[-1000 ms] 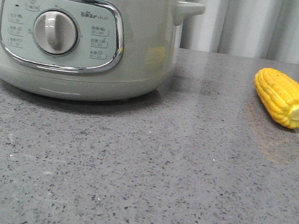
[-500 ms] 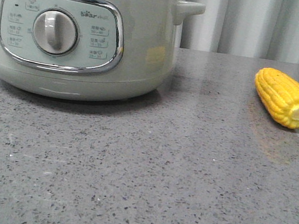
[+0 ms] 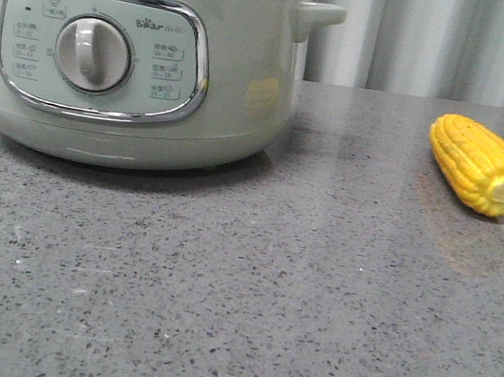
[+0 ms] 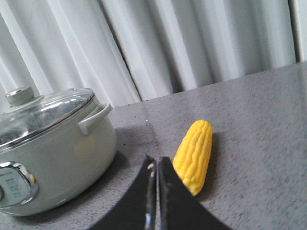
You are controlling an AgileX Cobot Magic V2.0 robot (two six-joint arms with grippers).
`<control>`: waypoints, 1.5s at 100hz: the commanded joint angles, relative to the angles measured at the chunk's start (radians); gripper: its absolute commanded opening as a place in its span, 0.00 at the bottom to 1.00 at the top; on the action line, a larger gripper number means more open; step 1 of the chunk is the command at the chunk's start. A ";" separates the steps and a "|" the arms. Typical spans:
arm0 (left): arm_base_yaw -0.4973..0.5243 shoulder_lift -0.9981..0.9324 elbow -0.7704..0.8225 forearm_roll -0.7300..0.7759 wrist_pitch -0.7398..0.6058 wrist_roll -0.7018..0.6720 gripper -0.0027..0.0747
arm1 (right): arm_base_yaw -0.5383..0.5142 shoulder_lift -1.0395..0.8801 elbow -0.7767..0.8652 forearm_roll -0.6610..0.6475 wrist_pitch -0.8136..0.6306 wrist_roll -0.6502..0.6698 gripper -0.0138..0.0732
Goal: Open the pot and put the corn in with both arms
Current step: 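Move the left gripper to the glass lid knob and grasp it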
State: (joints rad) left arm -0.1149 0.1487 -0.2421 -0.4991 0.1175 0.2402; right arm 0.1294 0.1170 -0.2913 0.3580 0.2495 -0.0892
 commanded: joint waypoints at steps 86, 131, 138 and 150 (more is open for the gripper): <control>-0.407 0.976 -0.688 0.039 -0.240 0.111 0.67 | -0.004 0.405 -0.352 -0.121 0.070 -0.010 0.79; -0.430 1.250 -0.807 0.039 -0.294 0.104 0.67 | -0.004 0.405 -0.352 -0.121 0.072 -0.010 0.79; -0.430 1.259 -0.807 0.037 -0.294 0.104 0.67 | -0.004 0.405 -0.352 -0.121 0.072 -0.010 0.79; -0.430 1.267 -0.807 0.037 -0.294 0.104 0.56 | -0.004 0.405 -0.352 -0.121 0.072 -0.010 0.79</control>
State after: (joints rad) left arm -0.5359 1.4352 -1.0203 -0.4534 -0.1308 0.3507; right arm 0.1294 0.5116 -0.6061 0.2421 0.3887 -0.0892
